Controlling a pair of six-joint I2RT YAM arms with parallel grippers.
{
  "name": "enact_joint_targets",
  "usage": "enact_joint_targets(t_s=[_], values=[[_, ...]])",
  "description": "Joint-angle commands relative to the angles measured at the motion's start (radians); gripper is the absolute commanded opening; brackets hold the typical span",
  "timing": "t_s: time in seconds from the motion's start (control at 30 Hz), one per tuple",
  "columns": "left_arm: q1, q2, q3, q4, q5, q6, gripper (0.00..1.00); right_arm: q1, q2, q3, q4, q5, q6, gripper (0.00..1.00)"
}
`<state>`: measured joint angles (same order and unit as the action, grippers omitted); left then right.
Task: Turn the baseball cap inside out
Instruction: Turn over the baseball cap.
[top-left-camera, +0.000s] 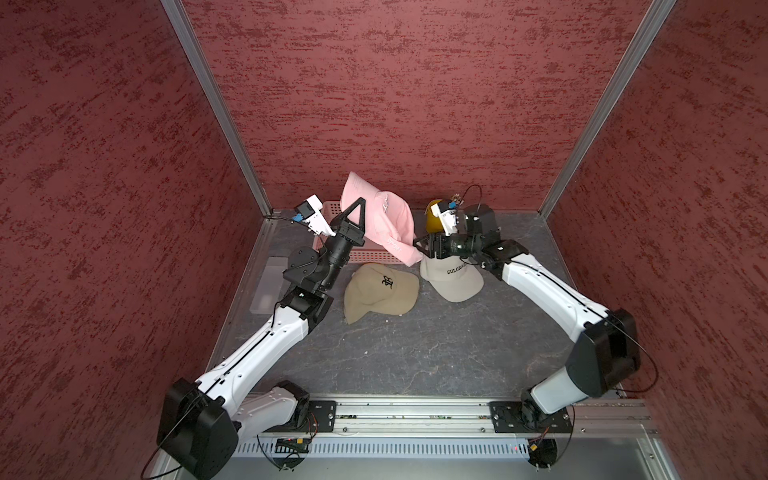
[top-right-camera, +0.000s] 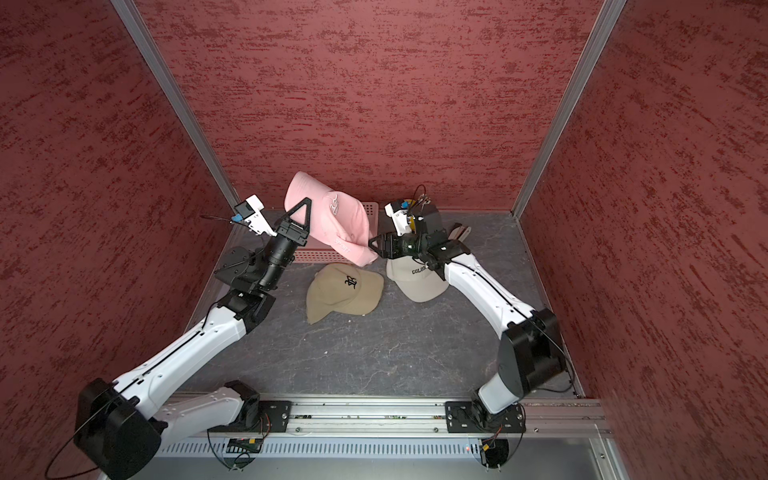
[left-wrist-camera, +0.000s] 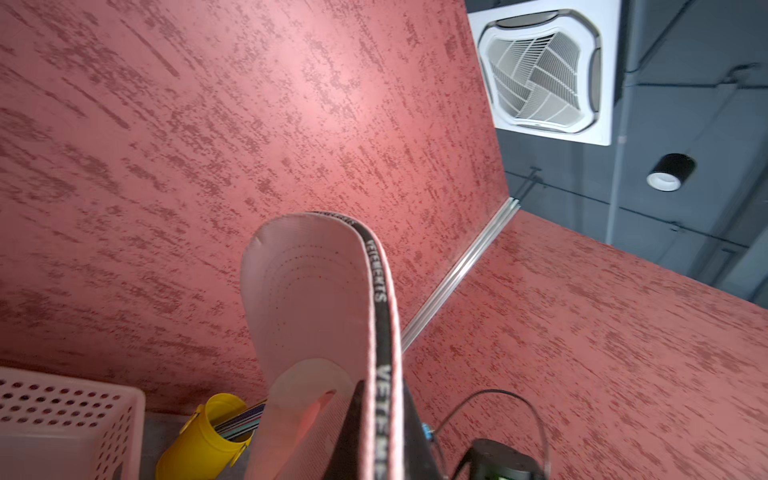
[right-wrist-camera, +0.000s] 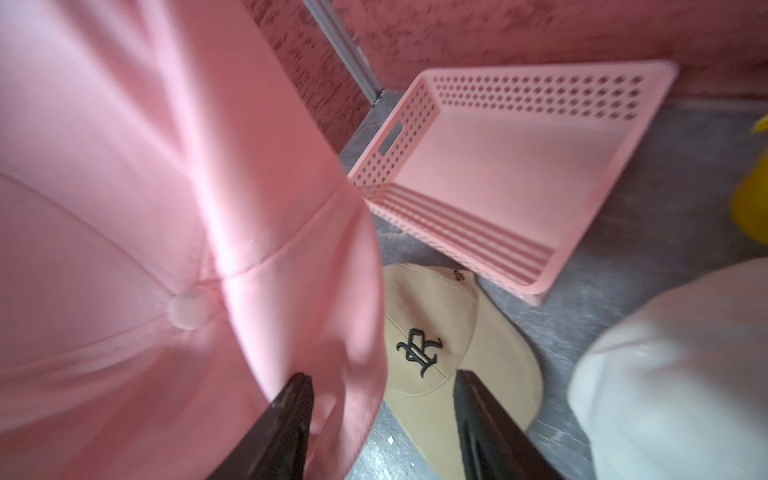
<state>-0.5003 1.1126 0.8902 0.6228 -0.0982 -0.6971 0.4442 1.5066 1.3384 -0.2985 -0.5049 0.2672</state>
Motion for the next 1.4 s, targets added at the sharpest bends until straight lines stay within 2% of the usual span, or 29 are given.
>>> enact_joint_targets(t_s=[0.0, 0.07, 0.17, 0.27, 0.37, 0.57, 0.73, 1.0, 1.1, 1.17, 1.3, 1.37], values=[[-0.018, -0.030, 0.054, -0.184, -0.251, 0.078, 0.00, 0.004, -0.146, -0.029, -0.046, 0.190, -0.092, 0.59], [-0.034, -0.020, 0.079, -0.232, -0.294, 0.074, 0.00, 0.017, -0.177, -0.024, -0.052, 0.206, -0.127, 0.60], [-0.070, 0.009, 0.160, -0.398, -0.382, 0.062, 0.00, 0.062, -0.206, -0.007, -0.068, 0.261, -0.211, 0.61], [-0.095, 0.042, 0.234, -0.533, -0.455, 0.024, 0.00, 0.147, -0.213, 0.007, -0.053, 0.323, -0.312, 0.61], [-0.111, 0.069, 0.291, -0.651, -0.512, -0.054, 0.00, 0.276, -0.224, -0.052, 0.089, 0.439, -0.448, 0.61], [-0.131, 0.139, 0.410, -0.851, -0.537, -0.162, 0.00, 0.393, -0.227, -0.162, 0.381, 0.555, -0.619, 0.62], [-0.166, 0.168, 0.429, -0.867, -0.538, -0.197, 0.00, 0.433, -0.153, -0.127, 0.426, 0.586, -0.709, 0.63], [-0.188, 0.164, 0.414, -0.866, -0.526, -0.266, 0.00, 0.436, -0.056, -0.080, 0.460, 0.608, -0.742, 0.64], [-0.191, 0.166, 0.414, -0.870, -0.487, -0.275, 0.00, 0.435, -0.030, -0.090, 0.503, 0.640, -0.745, 0.62], [-0.193, 0.161, 0.405, -0.886, -0.456, -0.300, 0.00, 0.435, -0.022, -0.099, 0.543, 0.682, -0.748, 0.54], [-0.196, 0.122, 0.352, -0.906, -0.398, -0.371, 0.00, 0.425, -0.012, -0.112, 0.591, 0.734, -0.745, 0.22], [-0.195, 0.099, 0.322, -0.905, -0.363, -0.393, 0.00, 0.414, -0.020, -0.117, 0.583, 0.718, -0.737, 0.13]])
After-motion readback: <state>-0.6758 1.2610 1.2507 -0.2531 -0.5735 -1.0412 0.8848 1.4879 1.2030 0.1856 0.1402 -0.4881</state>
